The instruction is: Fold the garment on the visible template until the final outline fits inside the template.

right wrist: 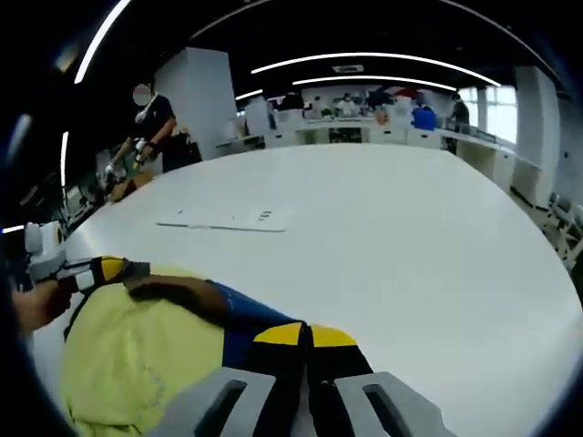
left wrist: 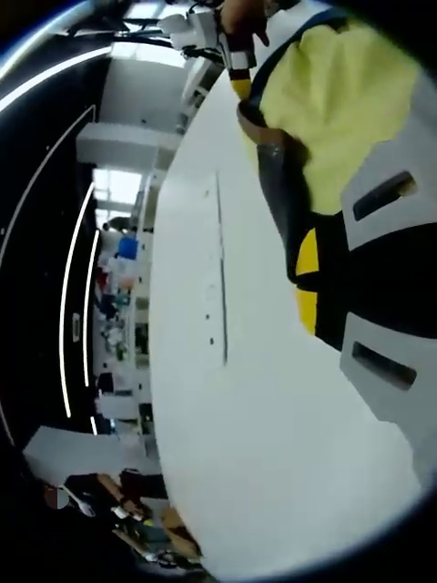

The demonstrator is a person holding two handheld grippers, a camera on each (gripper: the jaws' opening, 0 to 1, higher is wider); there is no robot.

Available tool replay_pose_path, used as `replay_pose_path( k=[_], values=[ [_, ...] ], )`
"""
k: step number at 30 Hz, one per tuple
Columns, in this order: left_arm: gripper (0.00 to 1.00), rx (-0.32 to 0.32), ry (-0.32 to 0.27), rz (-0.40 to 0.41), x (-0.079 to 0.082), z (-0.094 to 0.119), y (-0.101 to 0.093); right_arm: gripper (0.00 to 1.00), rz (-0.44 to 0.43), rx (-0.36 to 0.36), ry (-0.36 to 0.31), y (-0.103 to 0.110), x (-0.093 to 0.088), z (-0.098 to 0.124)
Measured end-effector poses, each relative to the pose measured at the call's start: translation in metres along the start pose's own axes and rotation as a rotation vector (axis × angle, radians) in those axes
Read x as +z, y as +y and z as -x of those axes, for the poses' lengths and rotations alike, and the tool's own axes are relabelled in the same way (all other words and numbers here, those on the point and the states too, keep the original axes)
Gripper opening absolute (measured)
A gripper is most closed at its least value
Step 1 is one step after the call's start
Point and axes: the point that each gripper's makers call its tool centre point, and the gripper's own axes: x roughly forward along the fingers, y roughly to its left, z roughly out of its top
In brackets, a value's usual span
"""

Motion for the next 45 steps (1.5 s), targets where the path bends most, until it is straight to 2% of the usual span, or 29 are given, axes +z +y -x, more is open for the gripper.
replay_pose_path(
  k=[3,9,14,18,20,23,27,33,41,45],
  values=[
    [0.10,0.010,-0.009,-0.019,0.004,0.004,0.003,0.01,0.012,-0.003,0.008,0.001,0.000,0.003],
    [0.37,-0.018,-0.032,-0.040,0.014,0.022,0.004,0.25,0.053,0.005,0.001,0.006,0.007,0.018],
    [0.59,-0.063,-0.028,-0.062,0.013,0.038,0.002,0.46,0.045,0.077,-0.011,0.027,0.013,0.033],
    [0.75,-0.104,-0.048,-0.075,0.017,0.057,-0.002,0.64,0.053,0.147,-0.007,0.045,0.014,0.047],
    [0.82,-0.131,-0.058,-0.086,0.018,0.064,-0.006,0.67,0.052,0.197,-0.004,0.058,0.013,0.055],
    [0.89,-0.166,-0.044,-0.122,0.015,0.078,-0.009,0.75,0.026,0.239,-0.010,0.070,0.012,0.067],
    [0.93,-0.204,-0.043,-0.143,0.013,0.098,-0.013,0.82,0.062,0.278,0.000,0.082,0.006,0.085],
    [0.93,-0.243,-0.021,-0.158,0.003,0.122,-0.016,0.93,0.106,0.338,0.022,0.100,-0.012,0.114],
    [0.89,-0.258,0.014,-0.168,-0.013,0.145,-0.019,0.99,0.159,0.391,0.046,0.123,-0.038,0.147],
    [0.87,-0.267,0.024,-0.162,-0.021,0.156,-0.024,0.99,0.203,0.418,0.065,0.136,-0.056,0.162]
  ],
)
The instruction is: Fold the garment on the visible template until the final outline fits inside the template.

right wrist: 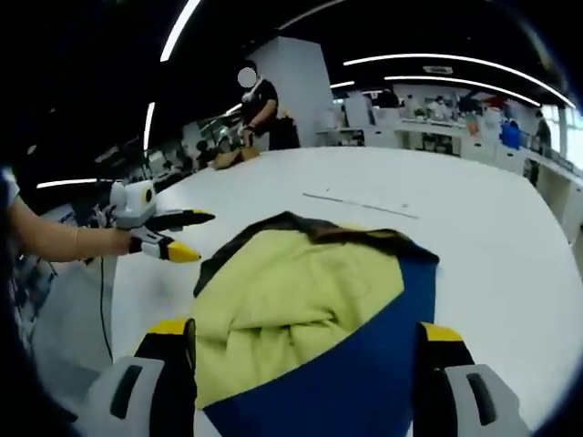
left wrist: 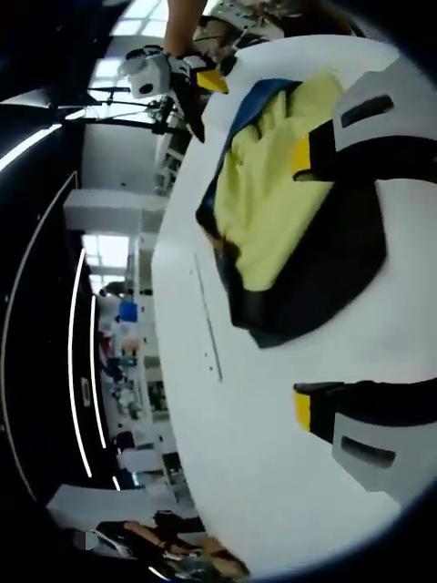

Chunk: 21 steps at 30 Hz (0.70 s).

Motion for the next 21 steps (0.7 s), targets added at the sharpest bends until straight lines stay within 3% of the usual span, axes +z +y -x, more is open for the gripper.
replay_pose_path(
  k=[4,7,9,12,15,21],
  values=[
    [0.81,0.007,0.015,0.013,-0.009,0.007,-0.004,0.96,-0.018,0.044,-0.014,0.020,-0.011,0.004],
    [0.73,0.017,0.020,0.011,-0.017,0.009,-0.007,0.94,0.065,0.041,0.030,0.023,-0.027,0.008],
    [0.70,0.021,0.042,-0.019,-0.026,0.010,-0.008,0.91,0.071,0.053,0.034,0.027,-0.034,0.010],
    [0.66,0.031,0.043,0.005,-0.032,0.011,-0.009,0.89,0.076,0.069,0.025,0.032,-0.039,0.015],
    [0.65,0.035,0.047,0.016,-0.036,0.011,-0.010,0.82,0.108,0.087,0.024,0.038,-0.046,0.019],
    [0.62,0.057,0.037,0.055,-0.042,0.008,-0.016,0.67,0.198,0.107,0.086,0.049,-0.073,0.023]
  ],
)
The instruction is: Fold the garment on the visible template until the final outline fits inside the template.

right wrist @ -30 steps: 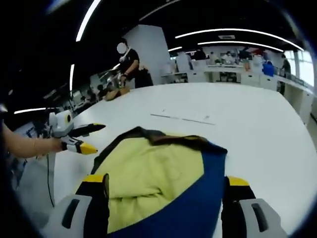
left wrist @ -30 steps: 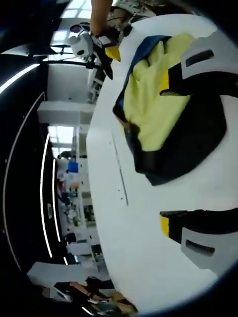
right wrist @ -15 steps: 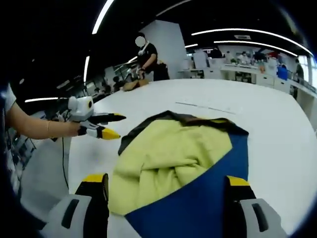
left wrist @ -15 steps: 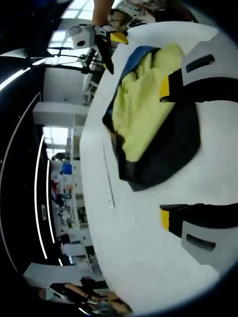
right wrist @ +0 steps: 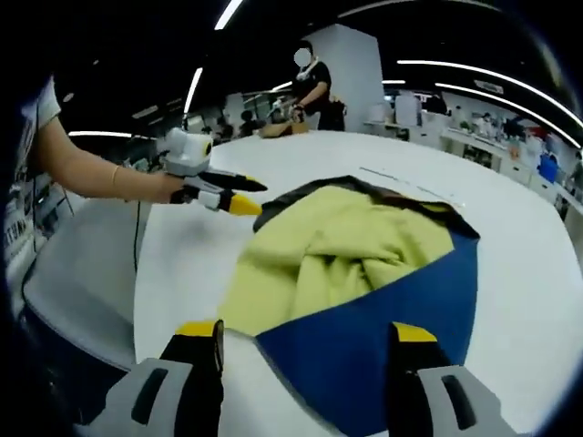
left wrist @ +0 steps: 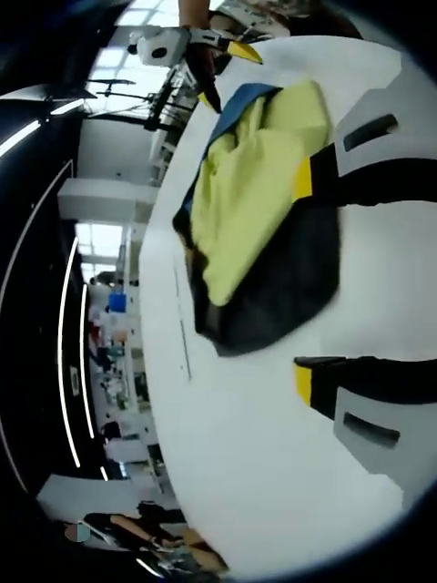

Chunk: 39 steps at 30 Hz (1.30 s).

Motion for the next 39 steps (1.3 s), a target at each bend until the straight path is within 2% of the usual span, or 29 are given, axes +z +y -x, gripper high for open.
replay_pose_path(
  k=[2,4,6,8,10,13,15,19,21,25,28,30,33,35,36,37,39],
  values=[
    [0.61,0.005,0.007,0.009,-0.002,-0.002,-0.002,0.60,0.029,-0.010,0.026,0.001,-0.008,-0.001],
    [0.57,0.007,0.031,0.000,-0.007,-0.004,-0.003,0.54,0.107,-0.034,0.062,0.000,-0.016,-0.002],
    [0.52,0.005,0.052,-0.008,-0.010,-0.005,-0.006,0.48,0.109,-0.032,0.047,0.005,-0.016,-0.003],
    [0.48,0.022,0.071,-0.011,-0.014,-0.006,-0.004,0.47,0.117,-0.063,0.050,0.000,-0.020,-0.004],
    [0.46,0.024,0.074,-0.007,-0.016,-0.007,-0.005,0.44,0.112,-0.078,0.054,-0.002,-0.023,-0.004],
    [0.40,0.031,0.062,0.017,-0.015,-0.008,-0.005,0.34,0.124,-0.088,0.058,-0.002,-0.025,-0.004],
    [0.35,0.043,0.067,0.017,-0.015,-0.009,-0.004,0.30,0.188,-0.098,0.077,-0.004,-0.026,-0.004],
    [0.27,0.085,0.087,-0.007,-0.015,-0.010,0.003,0.24,0.246,-0.105,0.103,-0.001,-0.030,-0.008],
    [0.24,0.095,0.092,-0.005,-0.015,-0.010,0.006,0.21,0.307,-0.116,0.120,-0.003,-0.030,-0.008],
    [0.14,0.110,0.102,0.005,-0.015,-0.009,0.009,0.06,0.356,-0.114,0.123,0.000,-0.029,-0.006],
    [0.08,0.112,0.106,-0.002,-0.014,-0.010,0.010,0.00,0.356,-0.110,0.127,-0.001,-0.031,-0.007],
    [0.00,0.110,0.119,-0.008,-0.014,-0.010,0.009,0.00,0.354,-0.106,0.125,0.000,-0.029,-0.006],
    [0.00,0.110,0.126,-0.011,-0.014,-0.010,0.010,0.00,0.339,-0.093,0.122,0.001,-0.025,-0.003],
    [0.00,0.106,0.130,0.004,-0.013,-0.009,0.010,0.00,0.277,-0.072,0.110,0.002,-0.023,0.000],
    [0.00,0.103,0.126,0.017,-0.012,-0.008,0.010,0.00,0.192,-0.053,0.107,0.003,-0.023,0.002],
    [0.00,0.102,0.121,0.031,-0.010,-0.006,0.010,0.00,0.147,-0.048,0.103,0.001,-0.022,0.004],
    [0.00,0.103,0.101,0.062,-0.004,-0.002,0.011,0.00,0.058,-0.041,0.041,-0.001,-0.009,0.009]
  ],
)
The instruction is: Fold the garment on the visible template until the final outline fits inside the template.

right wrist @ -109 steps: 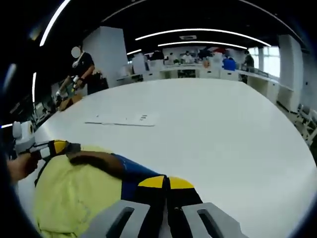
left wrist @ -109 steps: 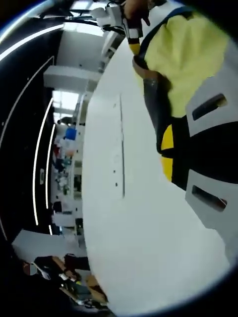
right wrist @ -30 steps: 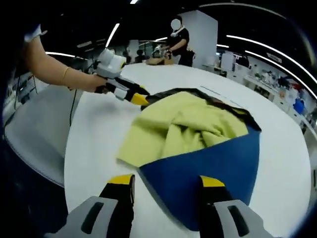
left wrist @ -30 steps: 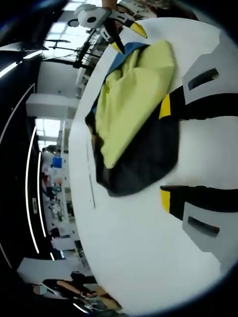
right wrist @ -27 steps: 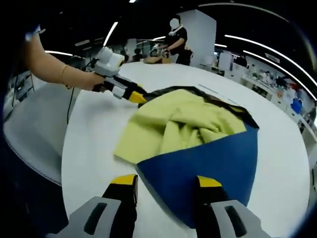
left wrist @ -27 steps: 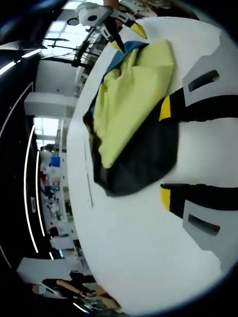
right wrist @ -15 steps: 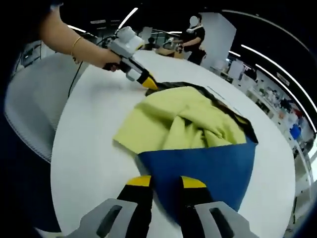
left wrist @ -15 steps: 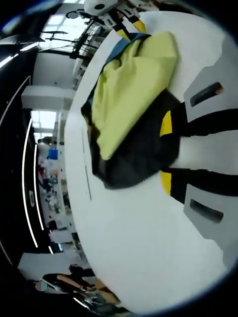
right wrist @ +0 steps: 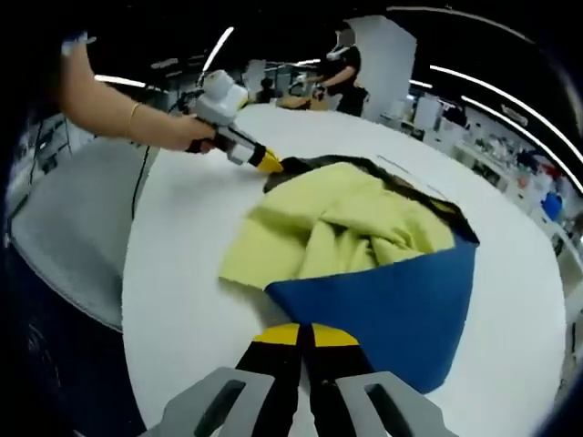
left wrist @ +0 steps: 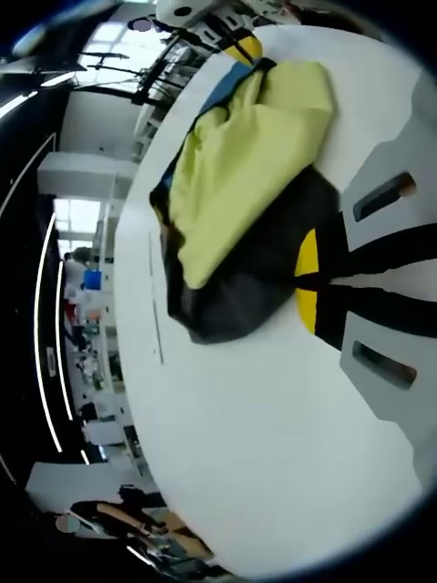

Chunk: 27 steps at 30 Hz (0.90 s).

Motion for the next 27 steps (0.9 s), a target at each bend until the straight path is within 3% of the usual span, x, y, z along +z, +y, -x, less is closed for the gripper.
replay_pose_path(
  k=[3,16,21,27],
  values=[
    [0.00,-0.001,-0.034,-0.019,0.014,0.008,0.000,0.00,-0.071,0.014,-0.064,-0.003,0.016,0.010],
    [0.00,0.005,-0.161,-0.022,0.070,0.032,-0.002,0.00,-0.248,0.043,-0.146,-0.015,0.050,0.027],
    [0.00,-0.055,-0.213,-0.049,0.098,0.036,-0.029,0.00,-0.294,0.033,-0.173,-0.022,0.065,0.034],
    [0.00,-0.145,-0.199,-0.069,0.108,0.025,-0.067,0.00,-0.313,0.022,-0.181,-0.026,0.075,0.041]
  ],
)
